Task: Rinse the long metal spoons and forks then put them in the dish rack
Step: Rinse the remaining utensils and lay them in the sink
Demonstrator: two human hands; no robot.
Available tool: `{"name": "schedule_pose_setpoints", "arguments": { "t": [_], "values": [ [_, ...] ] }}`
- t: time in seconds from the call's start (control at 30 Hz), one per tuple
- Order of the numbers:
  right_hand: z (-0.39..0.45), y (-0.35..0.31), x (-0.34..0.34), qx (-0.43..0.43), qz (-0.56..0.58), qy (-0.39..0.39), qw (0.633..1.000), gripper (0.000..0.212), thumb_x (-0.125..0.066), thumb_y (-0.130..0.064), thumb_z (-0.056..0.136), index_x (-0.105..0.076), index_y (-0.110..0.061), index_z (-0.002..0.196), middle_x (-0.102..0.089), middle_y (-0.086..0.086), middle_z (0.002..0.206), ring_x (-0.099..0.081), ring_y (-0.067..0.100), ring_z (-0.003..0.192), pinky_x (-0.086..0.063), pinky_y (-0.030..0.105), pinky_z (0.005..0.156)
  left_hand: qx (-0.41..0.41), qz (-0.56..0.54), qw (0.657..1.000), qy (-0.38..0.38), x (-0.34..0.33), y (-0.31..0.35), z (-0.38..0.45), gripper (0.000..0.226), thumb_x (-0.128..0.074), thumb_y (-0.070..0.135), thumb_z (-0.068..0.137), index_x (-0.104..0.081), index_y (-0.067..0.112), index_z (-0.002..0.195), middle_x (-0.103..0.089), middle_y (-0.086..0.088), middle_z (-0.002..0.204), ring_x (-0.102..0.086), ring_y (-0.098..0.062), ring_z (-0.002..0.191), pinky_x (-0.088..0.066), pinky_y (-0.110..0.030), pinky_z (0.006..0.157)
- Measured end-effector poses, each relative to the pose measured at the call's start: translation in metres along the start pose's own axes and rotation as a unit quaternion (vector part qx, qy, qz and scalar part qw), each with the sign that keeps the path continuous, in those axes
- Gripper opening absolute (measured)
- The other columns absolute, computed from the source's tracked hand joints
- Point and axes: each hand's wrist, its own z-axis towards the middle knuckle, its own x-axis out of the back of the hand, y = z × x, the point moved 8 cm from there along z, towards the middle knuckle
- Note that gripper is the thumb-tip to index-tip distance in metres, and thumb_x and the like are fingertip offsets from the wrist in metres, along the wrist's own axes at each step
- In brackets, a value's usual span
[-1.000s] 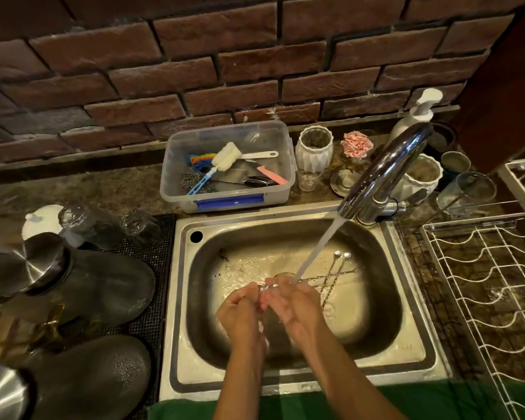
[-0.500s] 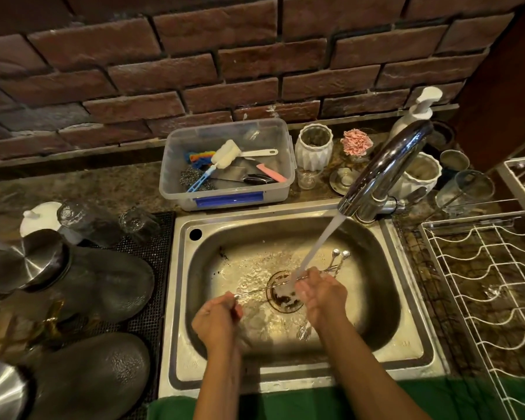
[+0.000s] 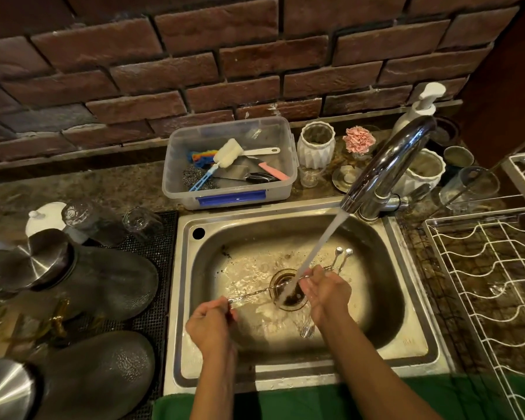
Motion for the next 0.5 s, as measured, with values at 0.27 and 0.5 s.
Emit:
{"name": "schedule_pose_setpoints", "arguments": {
  "t": [0.27,0.5],
  "values": [
    [-0.012,-0.003,-0.019,0.041,-0.006,-0.035,0.999,0.023,-0.048,-0.015,0.105,-0.06,-0.001,0.093,-0.071,0.025,0.084,-0.074,0.032,0.069,-0.064,0.048,0.072,-0.011,-0.028,0.999,0.017,0.026,0.0,0.012,0.031,-0.057,-0.019,0.08,-0.062,0.007,0.062,-0.061,-0.003,0.048,-0.052,-0.016,0.043,-0.049,-0.025,0.043],
    [-0.014,0.022,-0.028,-0.009,-0.036,-0.088,0.995,0.012,-0.052,0.008,0.096,-0.064,0.01,0.095,-0.071,0.031,0.098,-0.073,0.036,0.086,-0.064,0.042,0.072,-0.02,-0.027,0.998,0.055,0.052,-0.003,0.023,0.028,-0.062,-0.013,0.084,-0.063,0.007,0.066,-0.062,-0.01,0.063,-0.054,-0.013,0.042,-0.05,-0.019,0.042]
  ]
}}
